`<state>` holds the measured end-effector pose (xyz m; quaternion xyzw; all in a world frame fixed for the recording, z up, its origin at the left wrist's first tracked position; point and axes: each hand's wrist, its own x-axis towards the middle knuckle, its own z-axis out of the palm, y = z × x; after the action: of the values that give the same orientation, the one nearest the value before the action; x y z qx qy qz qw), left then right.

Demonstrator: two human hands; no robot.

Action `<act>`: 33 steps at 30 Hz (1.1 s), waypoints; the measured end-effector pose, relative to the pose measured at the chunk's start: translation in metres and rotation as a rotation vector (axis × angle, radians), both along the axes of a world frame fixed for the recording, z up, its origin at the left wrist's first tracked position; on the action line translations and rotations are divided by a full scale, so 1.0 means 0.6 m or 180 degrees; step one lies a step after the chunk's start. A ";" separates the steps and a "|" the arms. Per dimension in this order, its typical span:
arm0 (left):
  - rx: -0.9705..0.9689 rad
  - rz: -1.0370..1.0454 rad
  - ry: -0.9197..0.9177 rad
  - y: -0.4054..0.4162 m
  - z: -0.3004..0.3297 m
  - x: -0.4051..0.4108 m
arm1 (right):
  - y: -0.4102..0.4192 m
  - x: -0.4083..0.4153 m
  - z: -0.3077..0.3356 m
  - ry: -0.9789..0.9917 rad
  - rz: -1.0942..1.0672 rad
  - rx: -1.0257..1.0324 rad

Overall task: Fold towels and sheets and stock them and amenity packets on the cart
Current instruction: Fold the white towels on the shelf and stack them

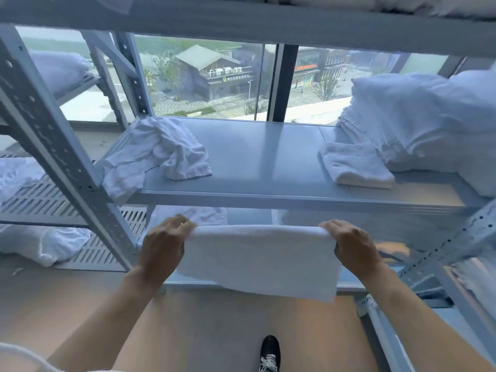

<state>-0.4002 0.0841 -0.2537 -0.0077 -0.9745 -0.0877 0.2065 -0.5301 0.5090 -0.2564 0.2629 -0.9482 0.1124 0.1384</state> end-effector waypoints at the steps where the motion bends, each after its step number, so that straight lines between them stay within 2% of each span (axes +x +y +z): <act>1: 0.0005 0.0002 -0.0015 0.004 0.001 -0.002 | 0.006 0.004 0.003 -0.0002 -0.0037 0.0001; 11: 0.0304 -0.0062 0.0046 0.038 -0.027 -0.104 | 0.059 -0.057 -0.011 -0.0154 -0.0198 0.0186; 21: 0.0127 0.0256 -0.0054 0.048 -0.045 -0.250 | 0.078 -0.251 -0.038 -0.0166 -0.0115 -0.0186; 27: 0.0249 0.0441 -0.0065 0.029 -0.045 -0.327 | 0.055 -0.354 -0.040 -0.0098 -0.0180 -0.0430; 33: 0.0246 0.0573 -0.0078 0.002 -0.044 -0.441 | 0.019 -0.463 -0.047 -0.0091 -0.0314 -0.0388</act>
<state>-0.6648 0.0855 -0.2802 0.0889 -0.9696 -0.1064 0.2017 -0.8081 0.5207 -0.2846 0.2053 -0.9533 0.1667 0.1459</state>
